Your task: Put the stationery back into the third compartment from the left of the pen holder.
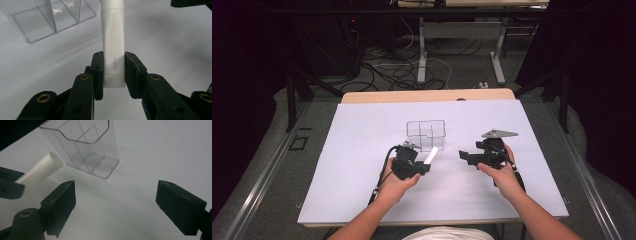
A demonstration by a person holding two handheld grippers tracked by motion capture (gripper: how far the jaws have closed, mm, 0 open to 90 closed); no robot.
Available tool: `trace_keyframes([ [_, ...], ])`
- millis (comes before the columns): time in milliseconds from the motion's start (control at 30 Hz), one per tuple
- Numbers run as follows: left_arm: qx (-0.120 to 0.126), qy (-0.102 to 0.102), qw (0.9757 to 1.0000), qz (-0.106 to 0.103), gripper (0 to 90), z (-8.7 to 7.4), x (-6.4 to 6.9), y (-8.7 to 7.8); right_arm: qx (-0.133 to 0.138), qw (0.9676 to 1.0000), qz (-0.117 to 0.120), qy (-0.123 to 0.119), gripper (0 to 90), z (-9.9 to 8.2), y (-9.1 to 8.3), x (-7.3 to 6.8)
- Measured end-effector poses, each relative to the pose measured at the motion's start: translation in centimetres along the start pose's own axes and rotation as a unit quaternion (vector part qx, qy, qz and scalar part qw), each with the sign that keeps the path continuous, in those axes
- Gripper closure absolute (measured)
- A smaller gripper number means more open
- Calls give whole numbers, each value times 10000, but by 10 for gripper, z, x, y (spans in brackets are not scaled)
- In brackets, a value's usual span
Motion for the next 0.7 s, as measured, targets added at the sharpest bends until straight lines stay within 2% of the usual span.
trace_keyframes([
  [33, 48, -74, 10000, 14, 712, 1, -1, -3, 62, 10000, -37, 0, 158, 2, 1, -1],
  [233, 413, -259, 9988, 22, 712, 6, -12, -15, 170, 9996, 208, -12, 205, 12, 2, -15],
  [400, 517, -329, 9981, -30, 712, 8, -18, -21, 145, 9991, 396, 54, 253, 18, 7, -26],
  [533, 644, -397, 9971, -45, 712, 10, -20, -25, 233, 9977, 546, 320, 294, 24, 10, -32],
  [700, 802, -480, 9956, -54, 712, 11, -23, -27, 111, 9969, 617, 479, 314, 30, 17, -43],
])
Point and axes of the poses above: each handheld gripper's, and its own axes: y roughly forward along the jaws, z roughly out of its top, x roughly to its right, the point moved 6 cm from there along y, roughly forward along the jaws, and after that the axes turned 7 degrees about z, right-handed, at the moved point
